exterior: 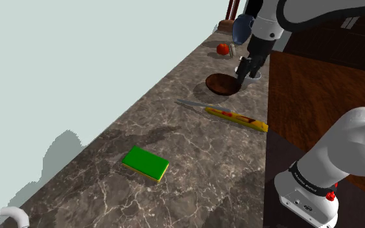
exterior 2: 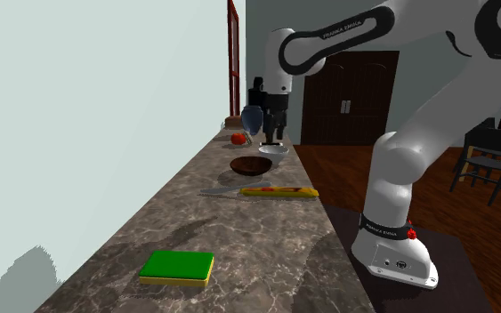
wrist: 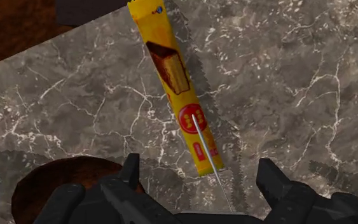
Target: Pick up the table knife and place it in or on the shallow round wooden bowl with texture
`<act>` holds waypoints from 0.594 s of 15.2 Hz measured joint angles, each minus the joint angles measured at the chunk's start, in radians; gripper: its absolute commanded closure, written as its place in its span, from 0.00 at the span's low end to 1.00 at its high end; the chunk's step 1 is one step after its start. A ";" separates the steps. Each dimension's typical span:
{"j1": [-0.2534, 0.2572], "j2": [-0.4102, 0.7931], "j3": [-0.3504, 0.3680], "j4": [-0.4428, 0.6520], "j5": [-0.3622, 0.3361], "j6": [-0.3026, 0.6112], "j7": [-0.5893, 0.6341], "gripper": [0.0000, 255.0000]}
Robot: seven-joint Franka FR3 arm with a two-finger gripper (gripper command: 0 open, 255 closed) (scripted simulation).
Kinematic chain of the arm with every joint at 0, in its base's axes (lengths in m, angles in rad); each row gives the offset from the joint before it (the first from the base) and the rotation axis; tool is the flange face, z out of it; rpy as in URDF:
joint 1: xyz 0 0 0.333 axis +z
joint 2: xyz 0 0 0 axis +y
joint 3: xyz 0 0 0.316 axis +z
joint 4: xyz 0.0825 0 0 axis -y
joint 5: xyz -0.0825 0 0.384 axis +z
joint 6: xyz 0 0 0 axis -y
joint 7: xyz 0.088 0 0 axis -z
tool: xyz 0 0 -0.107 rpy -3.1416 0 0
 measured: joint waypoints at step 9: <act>0.097 0.238 -0.046 -0.101 0.035 0.454 -0.241 0.00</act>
